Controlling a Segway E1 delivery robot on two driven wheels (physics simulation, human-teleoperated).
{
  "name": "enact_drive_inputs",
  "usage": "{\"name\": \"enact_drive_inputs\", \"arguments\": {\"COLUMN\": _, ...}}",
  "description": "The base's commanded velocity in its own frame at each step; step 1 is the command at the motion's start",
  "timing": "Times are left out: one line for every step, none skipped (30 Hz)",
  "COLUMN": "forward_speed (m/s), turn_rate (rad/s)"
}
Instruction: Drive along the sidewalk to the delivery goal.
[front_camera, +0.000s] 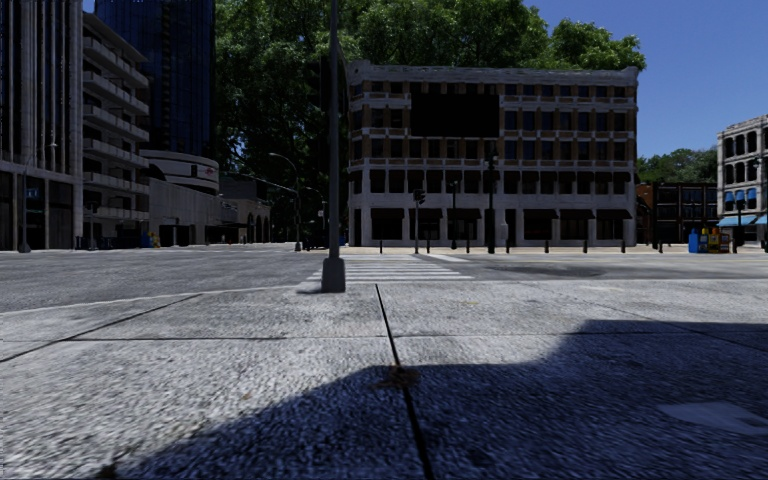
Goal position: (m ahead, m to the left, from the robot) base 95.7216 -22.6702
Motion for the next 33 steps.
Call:
{"name": "enact_drive_inputs", "arguments": {"forward_speed": 2.00, "turn_rate": 0.00}}
{"name": "enact_drive_inputs", "arguments": {"forward_speed": 2.00, "turn_rate": 0.00}}
{"name": "enact_drive_inputs", "arguments": {"forward_speed": 2.00, "turn_rate": 0.00}}
{"name": "enact_drive_inputs", "arguments": {"forward_speed": 2.00, "turn_rate": 0.00}}
{"name": "enact_drive_inputs", "arguments": {"forward_speed": 2.00, "turn_rate": 0.00}}
{"name": "enact_drive_inputs", "arguments": {"forward_speed": 2.00, "turn_rate": 0.00}}
{"name": "enact_drive_inputs", "arguments": {"forward_speed": 2.00, "turn_rate": 0.00}}
{"name": "enact_drive_inputs", "arguments": {"forward_speed": 2.00, "turn_rate": 0.00}}
{"name": "enact_drive_inputs", "arguments": {"forward_speed": 2.00, "turn_rate": 0.00}}
{"name": "enact_drive_inputs", "arguments": {"forward_speed": 2.00, "turn_rate": 0.00}}
{"name": "enact_drive_inputs", "arguments": {"forward_speed": 2.00, "turn_rate": 0.00}}
{"name": "enact_drive_inputs", "arguments": {"forward_speed": 2.00, "turn_rate": 0.00}}
{"name": "enact_drive_inputs", "arguments": {"forward_speed": 2.00, "turn_rate": 0.00}}
{"name": "enact_drive_inputs", "arguments": {"forward_speed": 2.00, "turn_rate": 0.00}}
{"name": "enact_drive_inputs", "arguments": {"forward_speed": 2.00, "turn_rate": 0.00}}
{"name": "enact_drive_inputs", "arguments": {"forward_speed": 2.00, "turn_rate": 0.00}}
{"name": "enact_drive_inputs", "arguments": {"forward_speed": 2.00, "turn_rate": 0.00}}
{"name": "enact_drive_inputs", "arguments": {"forward_speed": 2.00, "turn_rate": 0.00}}
{"name": "enact_drive_inputs", "arguments": {"forward_speed": 2.00, "turn_rate": 0.00}}
{"name": "enact_drive_inputs", "arguments": {"forward_speed": 2.00, "turn_rate": 0.00}}
{"name": "enact_drive_inputs", "arguments": {"forward_speed": 2.00, "turn_rate": 0.00}}
{"name": "enact_drive_inputs", "arguments": {"forward_speed": 2.00, "turn_rate": 0.00}}
{"name": "enact_drive_inputs", "arguments": {"forward_speed": 2.00, "turn_rate": 0.00}}
{"name": "enact_drive_inputs", "arguments": {"forward_speed": 2.00, "turn_rate": 0.00}}
{"name": "enact_drive_inputs", "arguments": {"forward_speed": 2.00, "turn_rate": 0.00}}
{"name": "enact_drive_inputs", "arguments": {"forward_speed": 2.00, "turn_rate": 0.00}}
{"name": "enact_drive_inputs", "arguments": {"forward_speed": 2.00, "turn_rate": 0.00}}
{"name": "enact_drive_inputs", "arguments": {"forward_speed": 2.00, "turn_rate": 0.00}}
{"name": "enact_drive_inputs", "arguments": {"forward_speed": 2.00, "turn_rate": 0.00}}
{"name": "enact_drive_inputs", "arguments": {"forward_speed": 2.00, "turn_rate": 0.00}}
{"name": "enact_drive_inputs", "arguments": {"forward_speed": 2.00, "turn_rate": 0.00}}
{"name": "enact_drive_inputs", "arguments": {"forward_speed": 2.00, "turn_rate": 0.00}}
{"name": "enact_drive_inputs", "arguments": {"forward_speed": 2.00, "turn_rate": 0.00}}
